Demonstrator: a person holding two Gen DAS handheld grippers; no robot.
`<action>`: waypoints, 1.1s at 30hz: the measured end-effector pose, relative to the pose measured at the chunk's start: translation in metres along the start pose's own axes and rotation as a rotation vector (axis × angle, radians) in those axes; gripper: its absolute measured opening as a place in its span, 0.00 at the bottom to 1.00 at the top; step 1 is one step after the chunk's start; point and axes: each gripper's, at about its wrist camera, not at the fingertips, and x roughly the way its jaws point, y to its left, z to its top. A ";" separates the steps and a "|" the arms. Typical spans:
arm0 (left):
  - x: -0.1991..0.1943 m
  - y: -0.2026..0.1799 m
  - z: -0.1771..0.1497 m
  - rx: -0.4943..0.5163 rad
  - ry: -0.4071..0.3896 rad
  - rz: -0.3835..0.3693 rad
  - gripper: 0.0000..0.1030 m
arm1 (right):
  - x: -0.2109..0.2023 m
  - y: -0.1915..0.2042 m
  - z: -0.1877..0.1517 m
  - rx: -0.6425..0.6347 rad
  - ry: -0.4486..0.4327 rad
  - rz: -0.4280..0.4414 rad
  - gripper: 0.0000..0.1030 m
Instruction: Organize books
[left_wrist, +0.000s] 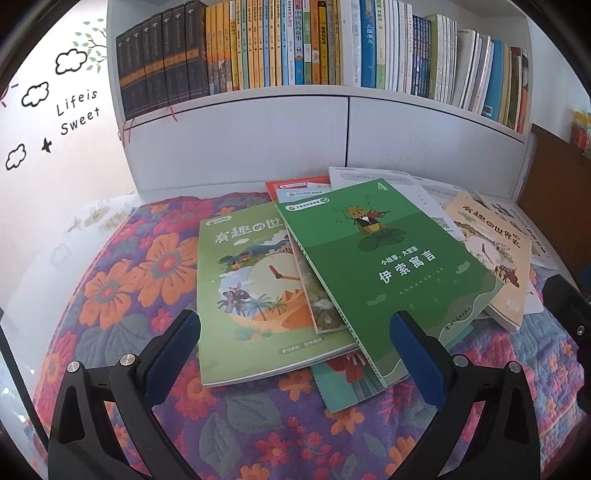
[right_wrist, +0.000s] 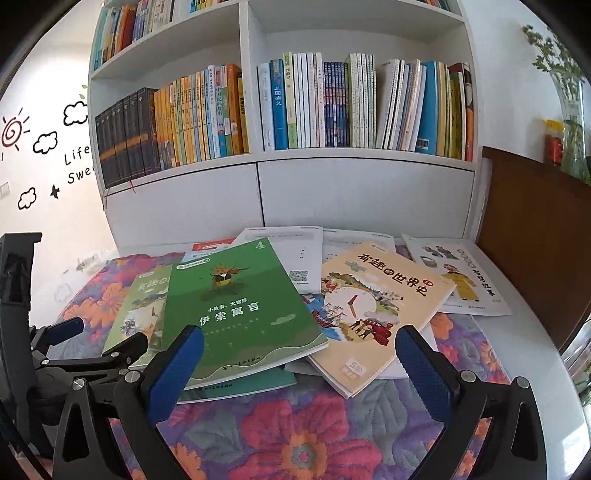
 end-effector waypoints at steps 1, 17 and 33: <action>-0.002 0.000 0.001 0.002 -0.001 -0.005 0.99 | -0.001 0.000 0.000 0.003 -0.001 -0.007 1.00; -0.037 0.030 0.044 -0.083 -0.063 -0.162 0.99 | -0.001 -0.034 0.055 -0.014 -0.065 -0.004 1.00; 0.015 -0.002 0.033 0.095 0.078 -0.200 0.99 | 0.064 -0.096 0.048 0.173 0.160 0.210 0.84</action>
